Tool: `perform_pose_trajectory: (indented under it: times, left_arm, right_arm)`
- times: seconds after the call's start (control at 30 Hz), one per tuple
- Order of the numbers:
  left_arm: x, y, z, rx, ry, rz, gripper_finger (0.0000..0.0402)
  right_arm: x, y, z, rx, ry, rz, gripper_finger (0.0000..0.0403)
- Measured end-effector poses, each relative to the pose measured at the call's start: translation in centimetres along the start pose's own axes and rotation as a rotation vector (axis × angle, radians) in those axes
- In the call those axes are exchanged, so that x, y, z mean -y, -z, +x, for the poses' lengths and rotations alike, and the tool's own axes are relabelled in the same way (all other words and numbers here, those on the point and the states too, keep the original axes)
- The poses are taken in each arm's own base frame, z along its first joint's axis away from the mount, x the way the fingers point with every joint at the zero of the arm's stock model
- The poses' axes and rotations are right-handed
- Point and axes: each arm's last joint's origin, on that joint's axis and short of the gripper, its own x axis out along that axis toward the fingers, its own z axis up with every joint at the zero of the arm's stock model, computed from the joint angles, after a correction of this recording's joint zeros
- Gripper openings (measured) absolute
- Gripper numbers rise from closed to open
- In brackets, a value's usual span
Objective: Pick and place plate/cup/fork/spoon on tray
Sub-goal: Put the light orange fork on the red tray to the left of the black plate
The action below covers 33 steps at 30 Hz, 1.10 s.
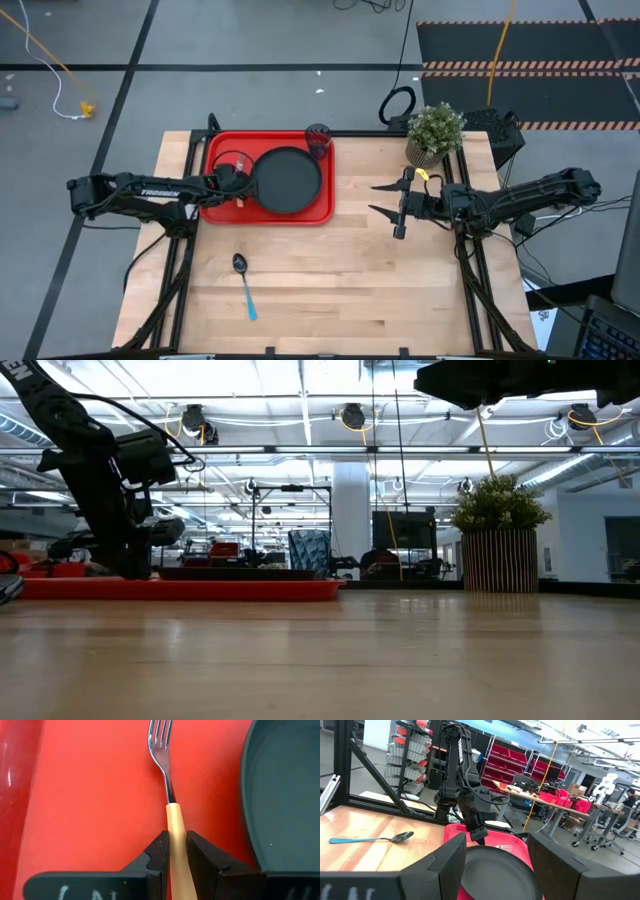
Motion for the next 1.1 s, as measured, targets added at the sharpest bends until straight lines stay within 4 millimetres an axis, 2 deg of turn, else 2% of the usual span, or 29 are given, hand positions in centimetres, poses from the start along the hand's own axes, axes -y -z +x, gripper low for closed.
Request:
perform_pose_trajectory:
  times: [0.2, 0.57, 0.8, 0.93, 1.1]
  left_arm:
    - [0.0, 0.0, 0.0, 0.000, 0.000, -0.002, 0.0069]
    - [0.0, 0.0, 0.0, 0.008, -0.003, -0.009, 0.0129]
    - [0.6, -1.1, -0.5, 0.051, -0.027, 0.020, 0.0131]
    - [0.2, -1.5, -0.5, 0.058, -0.093, 0.026, 0.0129]
    - [-0.8, -1.8, -0.3, 0.056, -0.177, 0.026, 0.0092]
  right_arm:
    - [0.0, 0.0, 0.0, 0.000, 0.000, 0.000, 0.0203]
    - [0.0, 0.0, 0.0, -0.001, -0.001, 0.000, 0.0203]
    - [0.0, 0.1, 0.0, -0.007, -0.003, -0.002, 0.0203]
    - [0.0, 0.1, 0.0, -0.008, -0.003, -0.002, 0.0203]
    - [0.0, 0.1, 0.0, -0.007, -0.003, -0.003, 0.0203]
